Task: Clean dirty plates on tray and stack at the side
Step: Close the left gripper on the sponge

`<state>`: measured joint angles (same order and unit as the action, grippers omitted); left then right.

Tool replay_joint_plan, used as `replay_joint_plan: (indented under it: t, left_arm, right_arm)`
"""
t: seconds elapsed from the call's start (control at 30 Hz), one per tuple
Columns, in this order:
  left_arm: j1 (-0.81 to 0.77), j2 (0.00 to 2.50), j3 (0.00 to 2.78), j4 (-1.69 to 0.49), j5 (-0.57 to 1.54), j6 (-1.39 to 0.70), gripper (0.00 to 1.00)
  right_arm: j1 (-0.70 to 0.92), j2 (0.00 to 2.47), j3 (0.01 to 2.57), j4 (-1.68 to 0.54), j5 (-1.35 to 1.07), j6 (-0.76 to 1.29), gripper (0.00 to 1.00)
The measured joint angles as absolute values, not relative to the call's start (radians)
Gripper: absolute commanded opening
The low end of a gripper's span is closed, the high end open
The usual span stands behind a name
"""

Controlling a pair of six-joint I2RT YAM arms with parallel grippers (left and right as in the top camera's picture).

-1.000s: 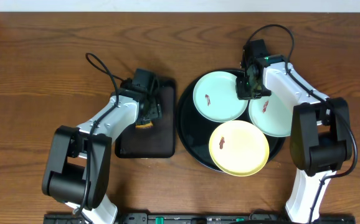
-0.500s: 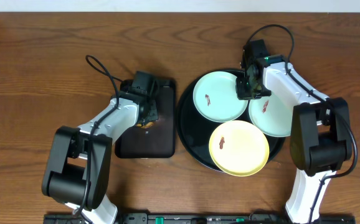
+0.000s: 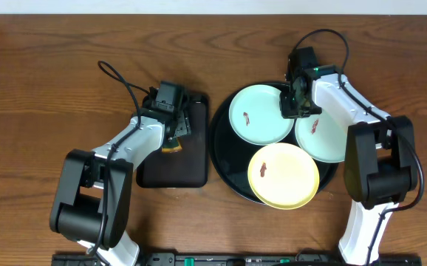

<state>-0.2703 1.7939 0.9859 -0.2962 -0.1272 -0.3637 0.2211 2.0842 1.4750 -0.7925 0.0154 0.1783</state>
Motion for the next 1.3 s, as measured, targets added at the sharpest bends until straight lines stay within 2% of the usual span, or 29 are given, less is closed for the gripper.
replay_joint_plan:
  t: [0.13, 0.17, 0.2, 0.23, 0.57, 0.93, 0.97, 1.03, 1.07, 1.1, 1.13, 1.23, 1.27, 1.3]
  left_arm:
    - [-0.270, 1.794, 0.986, -0.294, -0.130, -0.359, 0.08]
    - [-0.270, 1.794, 0.986, -0.294, -0.130, -0.360, 0.29]
    - [-0.270, 1.794, 0.986, -0.294, -0.130, -0.353, 0.67]
    - [-0.270, 1.794, 0.986, -0.293, -0.129, -0.360, 0.77]
    - [-0.270, 1.794, 0.983, -0.213, -0.127, -0.362, 0.78]
    - [-0.270, 1.794, 0.971, -0.222, -0.126, -0.362, 0.77]
    - [-0.270, 1.795, 0.968, -0.223, -0.126, -0.362, 0.74]
    - [-0.270, 1.795, 0.960, -0.223, -0.125, -0.366, 0.61]
    - [-0.270, 1.795, 0.958, -0.223, -0.124, -0.367, 0.47]
    - [-0.270, 1.795, 0.957, -0.224, -0.123, -0.363, 0.19]
    - [-0.270, 1.796, 0.957, -0.224, -0.121, -0.362, 0.08]
    - [-0.270, 1.796, 0.957, -0.217, -0.119, -0.361, 0.07]
    - [-0.270, 1.796, 0.957, -0.215, -0.118, -0.359, 0.14]
    - [-0.270, 1.796, 0.957, -0.215, -0.119, -0.352, 0.48]
  right_arm:
    - [0.221, 2.084, 1.475, -0.793, 0.015, 0.178, 0.08]
    - [0.221, 2.084, 1.475, -0.793, 0.015, 0.178, 0.08]
    - [0.221, 2.084, 1.475, -0.793, 0.015, 0.178, 0.08]
    - [0.221, 2.084, 1.475, -0.793, 0.015, 0.178, 0.09]
    - [0.221, 2.084, 1.475, -0.793, 0.015, 0.178, 0.09]
    - [0.221, 2.084, 1.475, -0.793, 0.015, 0.178, 0.09]
    - [0.221, 2.084, 1.475, -0.793, 0.015, 0.178, 0.09]
    - [0.221, 2.084, 1.475, -0.793, 0.015, 0.178, 0.09]
    - [0.221, 2.084, 1.475, -0.793, 0.015, 0.178, 0.10]
    - [0.221, 2.084, 1.475, -0.794, 0.015, 0.178, 0.10]
    - [0.221, 2.084, 1.475, -0.794, 0.015, 0.178, 0.10]
    - [0.221, 2.084, 1.475, -0.794, 0.015, 0.178, 0.10]
    - [0.221, 2.084, 1.475, -0.794, 0.015, 0.178, 0.10]
    - [0.221, 2.084, 1.475, -0.794, 0.015, 0.178, 0.10]
